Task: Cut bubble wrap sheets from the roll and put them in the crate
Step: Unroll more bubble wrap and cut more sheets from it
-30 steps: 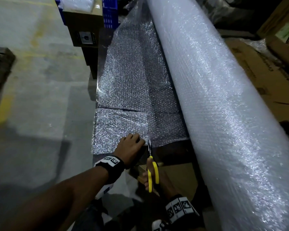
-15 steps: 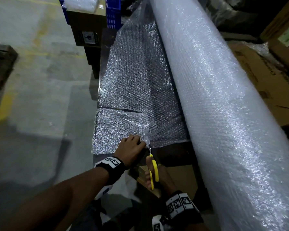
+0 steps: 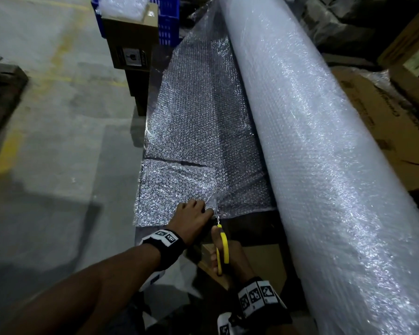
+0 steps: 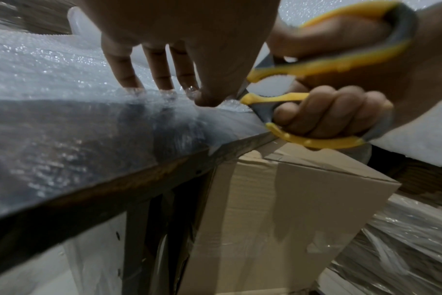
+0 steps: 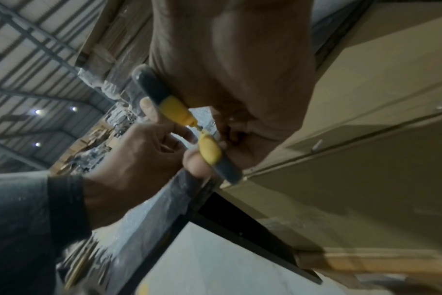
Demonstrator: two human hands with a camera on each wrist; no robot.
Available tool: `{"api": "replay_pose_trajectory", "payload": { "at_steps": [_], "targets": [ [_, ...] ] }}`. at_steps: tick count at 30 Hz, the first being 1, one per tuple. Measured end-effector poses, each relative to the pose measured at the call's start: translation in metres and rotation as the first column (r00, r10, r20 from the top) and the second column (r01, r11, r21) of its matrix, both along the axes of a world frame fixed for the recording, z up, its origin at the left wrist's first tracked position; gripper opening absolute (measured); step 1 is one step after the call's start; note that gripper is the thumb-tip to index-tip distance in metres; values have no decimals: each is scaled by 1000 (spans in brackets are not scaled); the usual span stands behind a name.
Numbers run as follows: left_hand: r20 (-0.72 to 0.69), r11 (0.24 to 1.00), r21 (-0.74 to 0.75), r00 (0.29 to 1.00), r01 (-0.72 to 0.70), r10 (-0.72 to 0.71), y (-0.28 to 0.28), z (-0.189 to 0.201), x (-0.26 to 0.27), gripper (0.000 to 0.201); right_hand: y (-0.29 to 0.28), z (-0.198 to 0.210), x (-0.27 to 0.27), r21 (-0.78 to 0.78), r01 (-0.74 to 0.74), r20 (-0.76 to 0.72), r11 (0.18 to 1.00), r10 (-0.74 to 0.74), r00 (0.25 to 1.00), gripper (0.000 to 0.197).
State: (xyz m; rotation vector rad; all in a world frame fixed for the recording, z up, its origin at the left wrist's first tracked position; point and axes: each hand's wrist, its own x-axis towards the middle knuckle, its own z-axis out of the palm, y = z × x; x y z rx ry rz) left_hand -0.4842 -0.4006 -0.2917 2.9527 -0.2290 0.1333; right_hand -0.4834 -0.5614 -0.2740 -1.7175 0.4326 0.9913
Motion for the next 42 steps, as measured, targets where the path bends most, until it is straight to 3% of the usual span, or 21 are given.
{"api": "replay_pose_trajectory", "payload": {
  "at_steps": [5,9,13,16,19,24,28,35,42],
  "targets": [
    [-12,1000,0,1000,-7,7,0,3,1,41,10,12,7,27,-23,-68,999,24,997,69],
    [-20,1000,11,1000,20,-20,2,0,1,43,1,12,5,-17,-60,15,998,60,998,64],
    [2,1000,-9,1000,15,-15,9,12,8,31,-4,8,2,20,-22,36,1000,22,999,62],
    [-162,999,18,985,-47,49,18,24,23,44,-7,6,-1,117,-7,4,993,7,1000,65],
    [-301,996,81,951,-44,67,23,19,28,61,-4,6,-2,92,-42,3,995,42,999,65],
    [-303,991,118,949,-56,89,21,12,26,63,-11,8,0,95,-32,4,995,31,1000,62],
    [-307,990,106,944,-88,116,20,15,27,63,-15,-6,-2,-1,-50,53,999,50,997,73],
    [-334,991,94,934,-99,125,20,18,27,61,-6,11,-1,80,-60,35,995,58,998,64],
    [-355,994,70,929,-85,104,21,20,28,62,-13,3,2,15,-31,41,999,30,999,62]
  ]
}}
